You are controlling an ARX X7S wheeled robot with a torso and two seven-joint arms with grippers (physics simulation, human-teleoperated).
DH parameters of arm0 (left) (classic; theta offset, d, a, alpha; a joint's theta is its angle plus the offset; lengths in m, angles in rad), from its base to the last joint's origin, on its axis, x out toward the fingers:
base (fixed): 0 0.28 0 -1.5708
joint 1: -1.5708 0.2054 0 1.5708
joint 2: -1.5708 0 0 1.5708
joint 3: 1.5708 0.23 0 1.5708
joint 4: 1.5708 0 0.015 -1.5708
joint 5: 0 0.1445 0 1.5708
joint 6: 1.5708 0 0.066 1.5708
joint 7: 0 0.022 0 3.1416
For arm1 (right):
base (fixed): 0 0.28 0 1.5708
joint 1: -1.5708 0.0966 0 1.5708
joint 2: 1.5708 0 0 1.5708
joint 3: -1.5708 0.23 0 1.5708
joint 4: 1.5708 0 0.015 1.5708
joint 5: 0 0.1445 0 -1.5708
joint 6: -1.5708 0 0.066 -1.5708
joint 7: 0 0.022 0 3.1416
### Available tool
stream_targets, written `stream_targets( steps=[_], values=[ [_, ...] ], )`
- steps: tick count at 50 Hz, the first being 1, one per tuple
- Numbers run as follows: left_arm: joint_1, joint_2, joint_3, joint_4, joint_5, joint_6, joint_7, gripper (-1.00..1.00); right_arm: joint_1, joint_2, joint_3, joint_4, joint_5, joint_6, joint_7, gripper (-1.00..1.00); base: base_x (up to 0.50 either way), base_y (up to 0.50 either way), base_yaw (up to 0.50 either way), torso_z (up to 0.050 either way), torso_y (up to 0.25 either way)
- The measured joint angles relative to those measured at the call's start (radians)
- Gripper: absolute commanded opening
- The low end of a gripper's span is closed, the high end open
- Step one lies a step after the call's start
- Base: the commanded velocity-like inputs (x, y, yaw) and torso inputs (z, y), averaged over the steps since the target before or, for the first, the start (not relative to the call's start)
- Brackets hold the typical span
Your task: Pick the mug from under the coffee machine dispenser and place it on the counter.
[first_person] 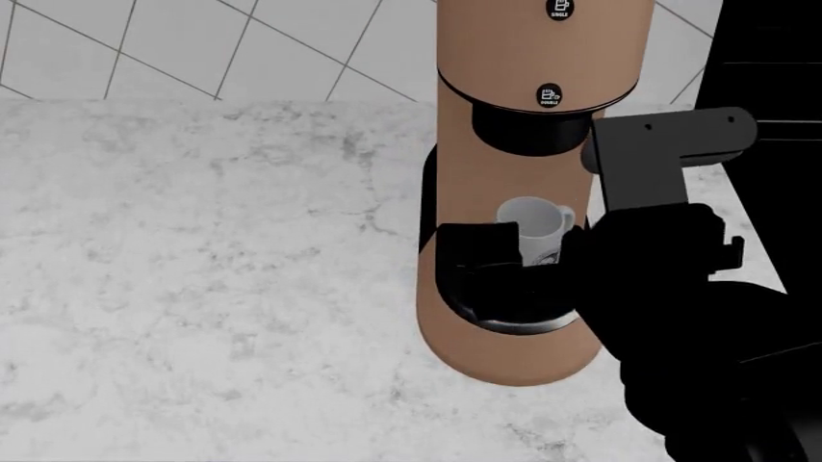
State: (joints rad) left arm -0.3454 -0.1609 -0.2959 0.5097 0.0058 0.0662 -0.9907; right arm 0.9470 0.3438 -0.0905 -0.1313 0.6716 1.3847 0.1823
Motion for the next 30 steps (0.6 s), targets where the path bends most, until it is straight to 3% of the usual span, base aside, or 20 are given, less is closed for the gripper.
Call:
stream_targets(
  steps=[30],
  values=[
    [0.004,-0.016,0.011,-0.001,-0.007,0.000,-0.018,1.00,0.049,0.001,-0.134,0.261,-0.055,-0.214,-0.116,1.00,0.00,0.00,0.00,0.000,0.000]
  ],
)
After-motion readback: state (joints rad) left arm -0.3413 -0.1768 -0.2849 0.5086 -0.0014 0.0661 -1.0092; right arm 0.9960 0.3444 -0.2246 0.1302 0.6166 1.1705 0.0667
